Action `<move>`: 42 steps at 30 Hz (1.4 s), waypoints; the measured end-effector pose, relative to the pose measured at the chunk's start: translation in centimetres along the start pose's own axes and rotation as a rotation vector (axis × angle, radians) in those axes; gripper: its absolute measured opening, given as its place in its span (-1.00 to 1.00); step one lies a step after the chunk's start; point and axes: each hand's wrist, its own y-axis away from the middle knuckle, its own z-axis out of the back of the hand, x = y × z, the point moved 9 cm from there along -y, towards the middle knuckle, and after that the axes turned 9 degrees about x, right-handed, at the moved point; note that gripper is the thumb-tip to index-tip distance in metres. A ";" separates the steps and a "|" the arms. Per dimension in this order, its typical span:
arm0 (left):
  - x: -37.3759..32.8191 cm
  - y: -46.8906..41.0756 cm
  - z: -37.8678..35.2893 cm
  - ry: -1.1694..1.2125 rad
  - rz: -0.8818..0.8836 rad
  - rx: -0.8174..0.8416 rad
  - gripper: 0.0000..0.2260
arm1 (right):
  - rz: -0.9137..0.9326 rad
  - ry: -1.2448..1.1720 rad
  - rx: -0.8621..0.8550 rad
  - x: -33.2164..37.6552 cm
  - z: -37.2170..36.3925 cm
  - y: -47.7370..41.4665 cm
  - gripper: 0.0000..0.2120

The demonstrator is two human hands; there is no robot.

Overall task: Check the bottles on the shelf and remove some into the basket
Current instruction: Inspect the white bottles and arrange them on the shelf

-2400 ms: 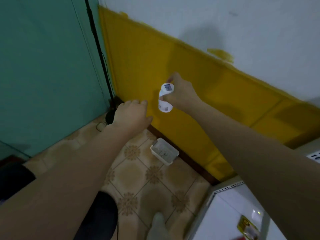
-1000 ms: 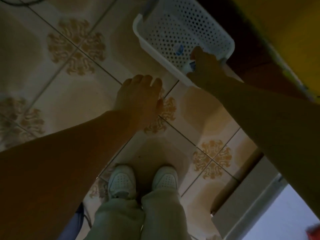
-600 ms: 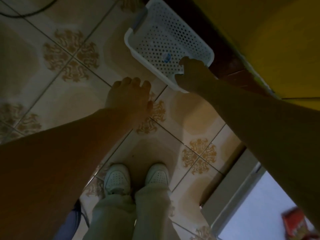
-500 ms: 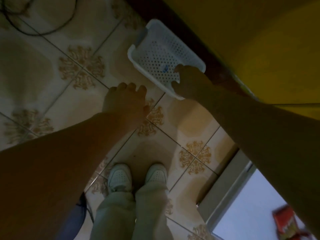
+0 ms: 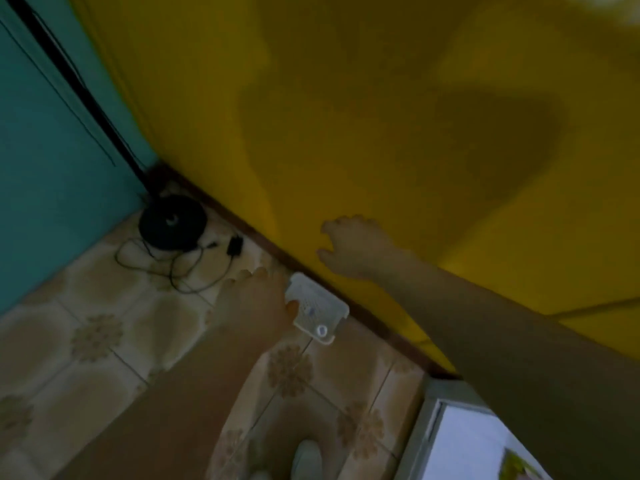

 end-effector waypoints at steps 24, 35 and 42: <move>-21.4 40.8 37.4 0.041 -0.504 -0.694 -0.49 | -0.509 0.124 -0.819 0.6 29.5 60.8 -0.61; -45.7 64.9 37.6 0.128 -0.846 -0.842 -0.51 | -0.902 0.090 -0.934 -7.5 18.2 93.0 -0.71; -60.4 74.9 30.4 0.098 -0.965 -0.737 -0.52 | -1.085 -0.103 -0.792 -13.5 5.7 108.7 -0.69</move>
